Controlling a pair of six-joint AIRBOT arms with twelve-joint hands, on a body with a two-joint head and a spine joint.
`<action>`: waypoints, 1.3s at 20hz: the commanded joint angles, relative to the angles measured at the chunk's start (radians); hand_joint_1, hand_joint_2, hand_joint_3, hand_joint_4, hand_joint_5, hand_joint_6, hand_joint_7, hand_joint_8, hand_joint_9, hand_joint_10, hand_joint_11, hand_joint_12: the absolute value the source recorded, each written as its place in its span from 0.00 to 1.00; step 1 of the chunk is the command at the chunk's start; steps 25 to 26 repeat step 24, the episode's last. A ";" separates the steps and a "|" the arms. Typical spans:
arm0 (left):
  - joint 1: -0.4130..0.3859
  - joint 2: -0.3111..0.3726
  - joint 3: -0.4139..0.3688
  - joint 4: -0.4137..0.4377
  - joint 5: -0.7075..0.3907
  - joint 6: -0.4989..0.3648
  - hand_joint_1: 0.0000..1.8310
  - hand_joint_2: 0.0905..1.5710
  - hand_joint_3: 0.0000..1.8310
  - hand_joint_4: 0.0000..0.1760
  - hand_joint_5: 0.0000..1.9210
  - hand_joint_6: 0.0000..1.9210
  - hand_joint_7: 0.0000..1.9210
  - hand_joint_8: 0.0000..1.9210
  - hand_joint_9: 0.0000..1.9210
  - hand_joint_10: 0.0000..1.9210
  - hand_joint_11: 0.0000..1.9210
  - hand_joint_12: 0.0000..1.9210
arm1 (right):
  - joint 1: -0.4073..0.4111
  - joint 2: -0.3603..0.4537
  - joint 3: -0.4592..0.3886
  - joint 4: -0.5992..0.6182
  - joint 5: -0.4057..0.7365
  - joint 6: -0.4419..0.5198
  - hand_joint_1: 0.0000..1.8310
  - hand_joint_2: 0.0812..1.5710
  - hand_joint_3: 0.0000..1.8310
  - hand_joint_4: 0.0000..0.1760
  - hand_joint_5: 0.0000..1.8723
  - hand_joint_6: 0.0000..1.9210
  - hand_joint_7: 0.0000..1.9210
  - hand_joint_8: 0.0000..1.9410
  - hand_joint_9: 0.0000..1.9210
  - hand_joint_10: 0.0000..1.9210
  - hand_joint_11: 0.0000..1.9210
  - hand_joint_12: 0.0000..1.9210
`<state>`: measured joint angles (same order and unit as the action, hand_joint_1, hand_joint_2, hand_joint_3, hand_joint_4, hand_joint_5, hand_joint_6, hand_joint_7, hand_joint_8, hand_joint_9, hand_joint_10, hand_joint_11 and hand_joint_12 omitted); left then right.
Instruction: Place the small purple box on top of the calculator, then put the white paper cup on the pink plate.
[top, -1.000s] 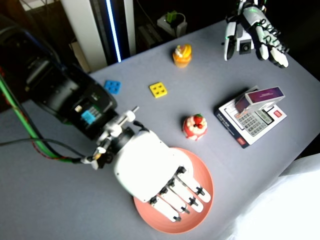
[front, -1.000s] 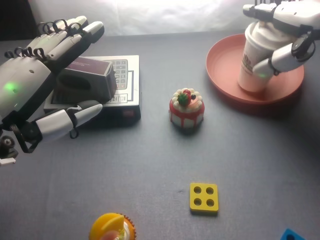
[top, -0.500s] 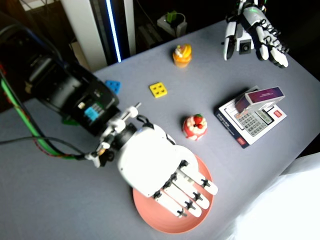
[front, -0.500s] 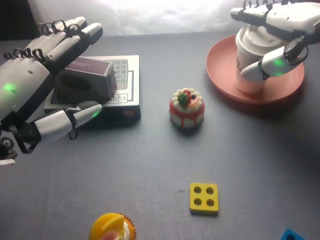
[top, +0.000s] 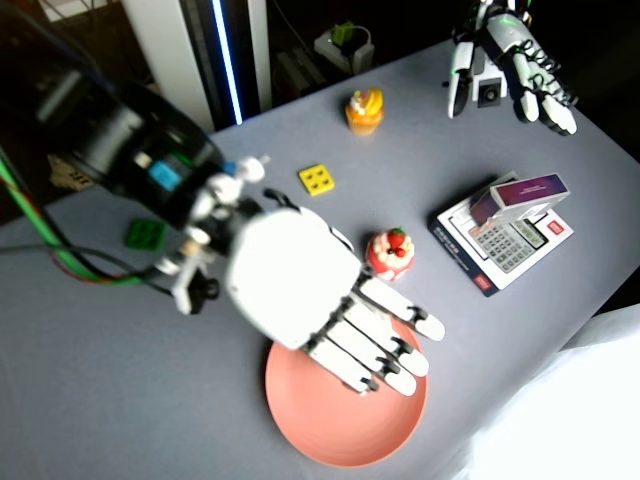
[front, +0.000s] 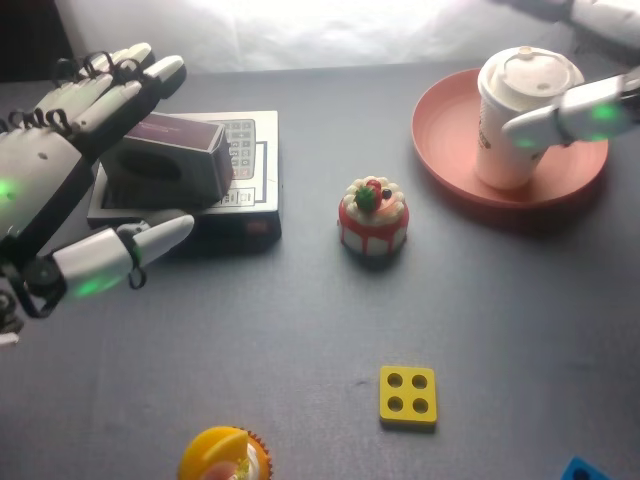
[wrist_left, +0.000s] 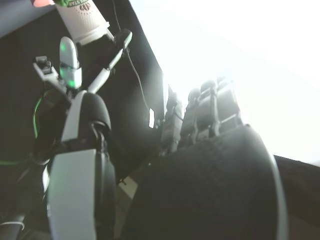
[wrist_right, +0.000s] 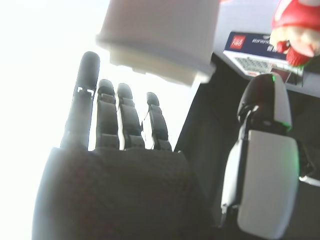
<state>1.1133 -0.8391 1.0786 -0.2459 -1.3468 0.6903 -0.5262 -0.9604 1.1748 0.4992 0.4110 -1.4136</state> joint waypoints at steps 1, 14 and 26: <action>0.000 0.006 -0.008 -0.006 -0.147 -0.002 0.43 0.73 0.00 0.39 0.06 0.00 0.00 0.00 0.00 0.00 0.00 0.00 | 0.009 0.030 -0.029 -0.054 0.192 0.021 0.34 0.54 0.00 0.38 0.00 0.00 0.00 0.00 0.00 0.00 0.00 0.42; 0.060 0.025 -0.041 -0.053 -0.318 -0.010 0.39 0.78 0.01 0.00 0.00 0.00 0.00 0.00 0.00 0.00 0.00 0.00 | -0.298 0.310 -0.375 -0.293 0.875 0.209 0.34 0.68 0.00 0.40 0.00 0.00 0.00 0.00 0.00 0.00 0.00 0.01; 0.035 0.045 -0.066 -0.039 -0.389 0.020 0.15 0.74 0.00 0.86 0.00 0.00 0.00 0.00 0.00 0.00 0.00 0.00 | -0.604 0.395 -0.498 -0.236 1.319 0.177 0.23 0.70 0.01 0.33 0.00 0.00 0.00 0.00 0.00 0.00 0.00 0.00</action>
